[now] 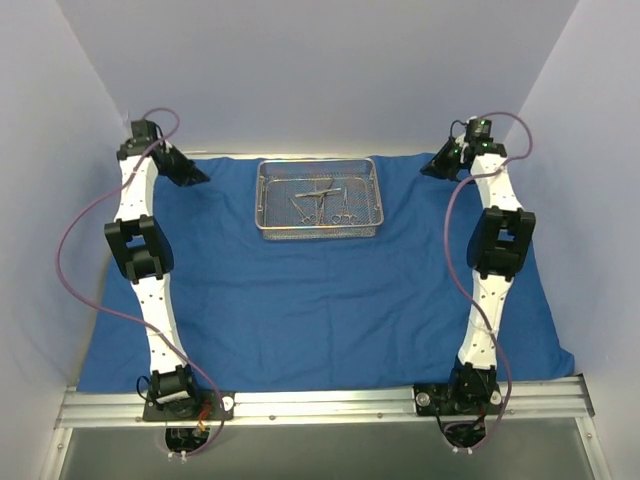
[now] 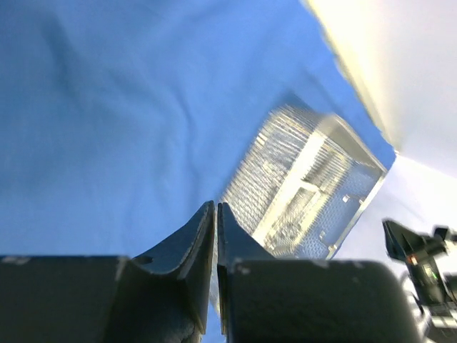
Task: Open and lay out the surgical kit
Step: Smooth out the surgical kit at the center of the board.
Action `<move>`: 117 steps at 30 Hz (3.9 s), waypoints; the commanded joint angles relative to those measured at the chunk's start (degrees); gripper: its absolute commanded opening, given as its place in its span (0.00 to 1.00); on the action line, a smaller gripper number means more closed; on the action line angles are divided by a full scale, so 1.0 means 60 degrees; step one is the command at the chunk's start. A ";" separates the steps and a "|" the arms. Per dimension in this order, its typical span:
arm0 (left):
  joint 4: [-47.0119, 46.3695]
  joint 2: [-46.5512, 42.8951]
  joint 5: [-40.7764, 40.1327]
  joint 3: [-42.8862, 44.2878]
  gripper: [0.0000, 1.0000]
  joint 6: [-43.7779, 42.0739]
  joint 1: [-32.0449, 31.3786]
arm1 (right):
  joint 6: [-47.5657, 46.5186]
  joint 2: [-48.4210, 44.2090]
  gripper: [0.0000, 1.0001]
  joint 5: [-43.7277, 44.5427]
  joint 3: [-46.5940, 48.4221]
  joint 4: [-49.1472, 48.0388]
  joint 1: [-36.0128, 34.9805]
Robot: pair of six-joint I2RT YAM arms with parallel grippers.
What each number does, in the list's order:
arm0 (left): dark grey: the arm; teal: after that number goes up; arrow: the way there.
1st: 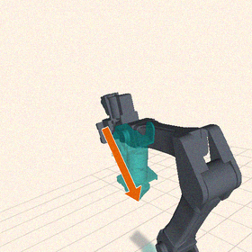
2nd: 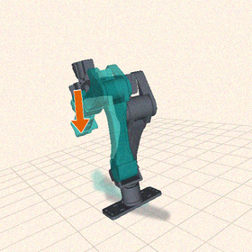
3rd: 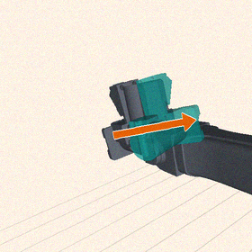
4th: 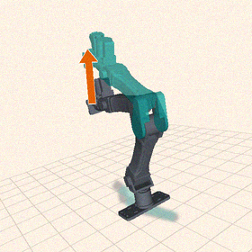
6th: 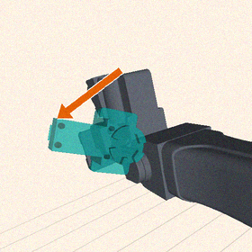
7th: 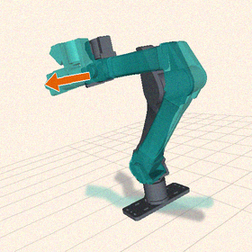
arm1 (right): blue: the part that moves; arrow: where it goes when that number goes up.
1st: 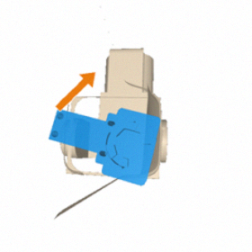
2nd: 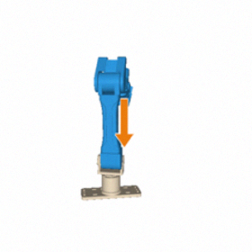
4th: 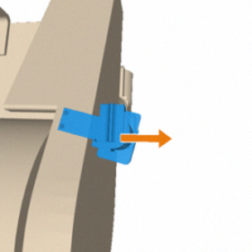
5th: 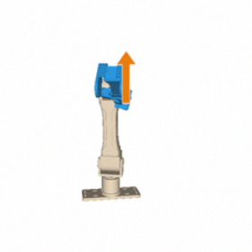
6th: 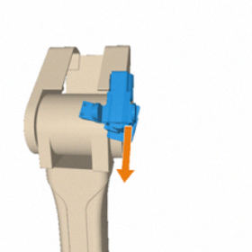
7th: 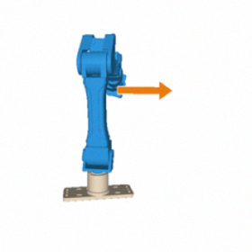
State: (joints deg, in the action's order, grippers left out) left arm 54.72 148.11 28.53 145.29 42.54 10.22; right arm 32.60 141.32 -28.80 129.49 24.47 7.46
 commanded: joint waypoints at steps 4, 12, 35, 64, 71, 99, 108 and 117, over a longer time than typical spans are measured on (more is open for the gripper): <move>0.0300 -0.2359 -0.0699 -0.2268 0.13 -0.0396 -0.0369 | -0.0159 -0.3305 0.00 -0.0122 -0.3093 0.0374 -0.0174; -0.0887 -0.4030 -0.0786 -0.6456 0.13 -0.0850 -0.0985 | -0.1008 -0.4450 0.00 0.0242 -0.5422 0.0902 -0.0599; 0.0210 -0.0444 -0.0874 -0.3885 0.10 -0.0426 -0.1234 | -0.1434 -0.0044 0.00 0.1943 -0.3011 0.1824 -0.0775; -0.0154 -0.4059 -0.2135 -0.6603 0.12 -0.2652 -0.0400 | -0.2400 -0.3323 0.00 0.5234 -0.5847 0.2177 0.1963; -0.0053 -0.4866 -0.1972 -0.6932 0.19 -0.3018 -0.0165 | -0.2489 -0.3526 0.00 0.5606 -0.6363 0.1635 0.2170; -0.5515 -0.1132 0.2218 -0.3916 0.12 0.0041 -0.0853 | -0.0980 0.0278 0.00 0.0083 -0.0843 -0.2423 -0.0922; -0.5225 0.0596 0.1836 -0.2055 0.12 0.1023 -0.0956 | -0.0936 0.2432 0.00 0.0974 0.1750 -0.0682 -0.1185; -0.4636 0.2618 0.1646 0.0393 0.12 0.2121 -0.0781 | 0.0162 0.3063 0.00 0.1416 0.1928 -0.0870 -0.1361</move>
State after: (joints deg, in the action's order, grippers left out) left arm 26.06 161.38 38.83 143.85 51.40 4.40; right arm 31.00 156.44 -22.92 140.49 15.59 -0.47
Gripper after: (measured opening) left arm 0.117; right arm 0.027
